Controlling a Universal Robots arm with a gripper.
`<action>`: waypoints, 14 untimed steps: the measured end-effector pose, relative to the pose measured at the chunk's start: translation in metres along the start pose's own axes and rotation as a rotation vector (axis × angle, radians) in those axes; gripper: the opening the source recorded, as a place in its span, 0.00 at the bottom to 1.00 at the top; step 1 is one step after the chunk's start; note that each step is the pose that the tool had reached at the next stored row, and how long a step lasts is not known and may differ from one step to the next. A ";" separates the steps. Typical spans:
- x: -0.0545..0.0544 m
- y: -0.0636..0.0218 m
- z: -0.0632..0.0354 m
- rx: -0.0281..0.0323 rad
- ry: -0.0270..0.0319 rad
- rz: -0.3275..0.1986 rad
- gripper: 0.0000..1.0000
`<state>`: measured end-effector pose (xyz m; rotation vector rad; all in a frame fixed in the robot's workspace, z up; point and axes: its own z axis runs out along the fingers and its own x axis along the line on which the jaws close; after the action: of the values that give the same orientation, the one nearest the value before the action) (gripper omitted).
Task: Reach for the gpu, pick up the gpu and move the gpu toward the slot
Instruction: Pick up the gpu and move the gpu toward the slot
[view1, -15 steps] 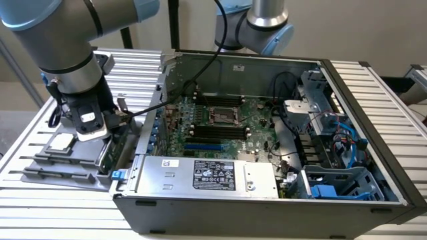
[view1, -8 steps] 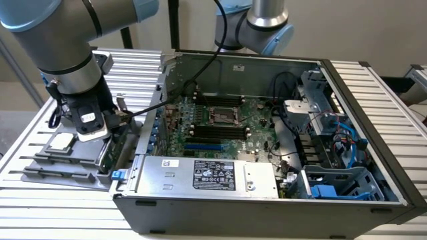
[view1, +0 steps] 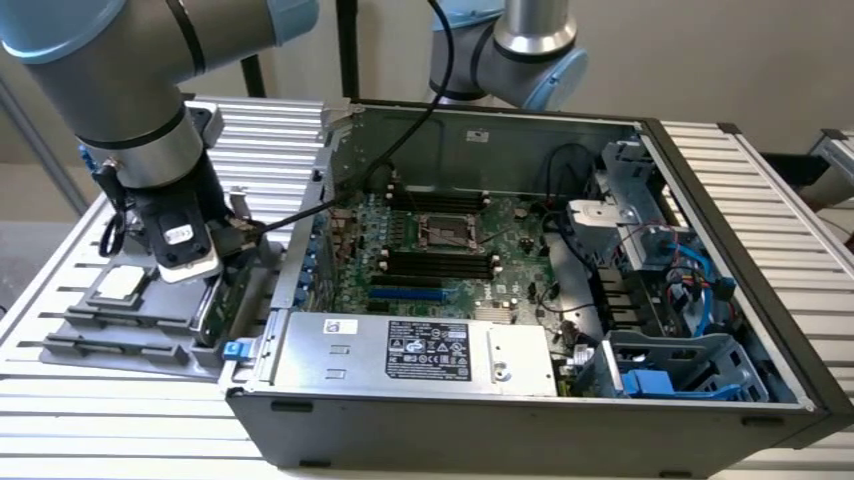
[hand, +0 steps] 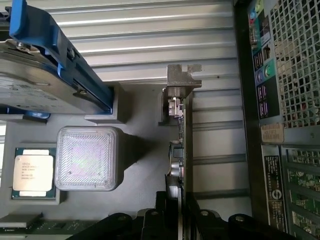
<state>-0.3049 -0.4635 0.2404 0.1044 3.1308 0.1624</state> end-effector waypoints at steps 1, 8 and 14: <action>0.000 0.0000 -0.0001 0.0001 0.0011 -0.006 0.26; 0.000 0.0008 -0.0080 -0.0008 0.0014 -0.008 0.26; 0.000 0.0030 -0.0288 -0.0022 0.0016 -0.010 0.26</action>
<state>-0.3049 -0.4635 0.2693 0.0892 3.1321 0.1659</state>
